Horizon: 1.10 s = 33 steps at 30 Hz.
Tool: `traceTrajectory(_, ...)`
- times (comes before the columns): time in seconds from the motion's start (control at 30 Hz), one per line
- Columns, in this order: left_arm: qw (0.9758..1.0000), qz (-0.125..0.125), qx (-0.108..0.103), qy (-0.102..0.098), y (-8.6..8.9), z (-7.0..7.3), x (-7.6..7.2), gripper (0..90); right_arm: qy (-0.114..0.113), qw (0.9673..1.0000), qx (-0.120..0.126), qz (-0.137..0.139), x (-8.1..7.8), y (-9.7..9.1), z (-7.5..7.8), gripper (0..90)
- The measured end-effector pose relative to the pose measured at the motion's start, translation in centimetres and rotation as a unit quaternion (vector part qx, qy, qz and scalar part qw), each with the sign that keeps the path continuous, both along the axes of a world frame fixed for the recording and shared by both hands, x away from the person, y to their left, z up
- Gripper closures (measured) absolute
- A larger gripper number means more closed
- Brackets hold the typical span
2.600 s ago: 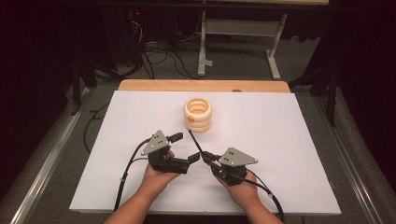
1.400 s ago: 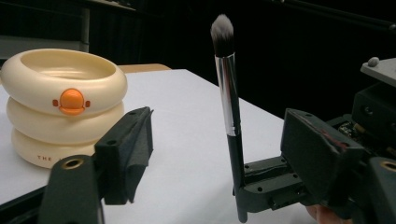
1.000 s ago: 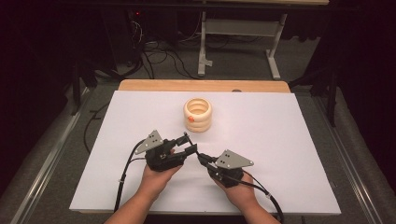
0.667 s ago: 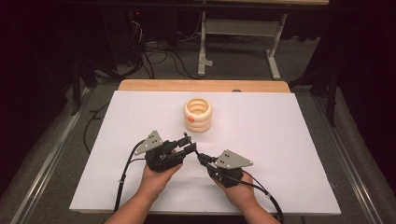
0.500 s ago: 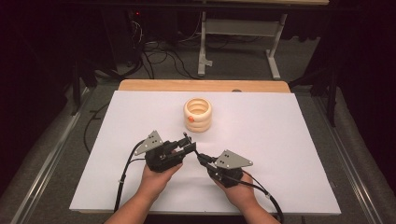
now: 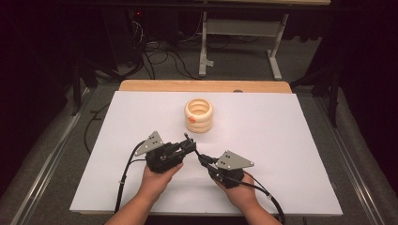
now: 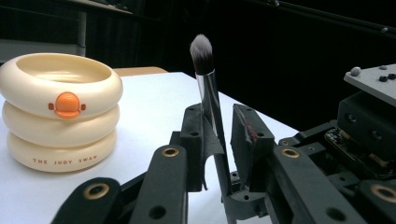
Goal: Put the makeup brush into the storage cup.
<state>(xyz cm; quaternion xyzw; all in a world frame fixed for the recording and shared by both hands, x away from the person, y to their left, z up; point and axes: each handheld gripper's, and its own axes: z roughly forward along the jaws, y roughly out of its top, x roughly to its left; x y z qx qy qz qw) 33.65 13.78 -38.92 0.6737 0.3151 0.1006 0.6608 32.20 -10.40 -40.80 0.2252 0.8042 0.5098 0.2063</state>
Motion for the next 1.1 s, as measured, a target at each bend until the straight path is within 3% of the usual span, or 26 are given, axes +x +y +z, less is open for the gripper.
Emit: traceTrajectory(1.1, 0.9997, -0.018, -0.010, 0.009, 0.12, -0.10, 0.12, 83.0, -0.002, 1.0000, 0.000, -0.002, -0.02, 0.14, -0.12, 86.0)
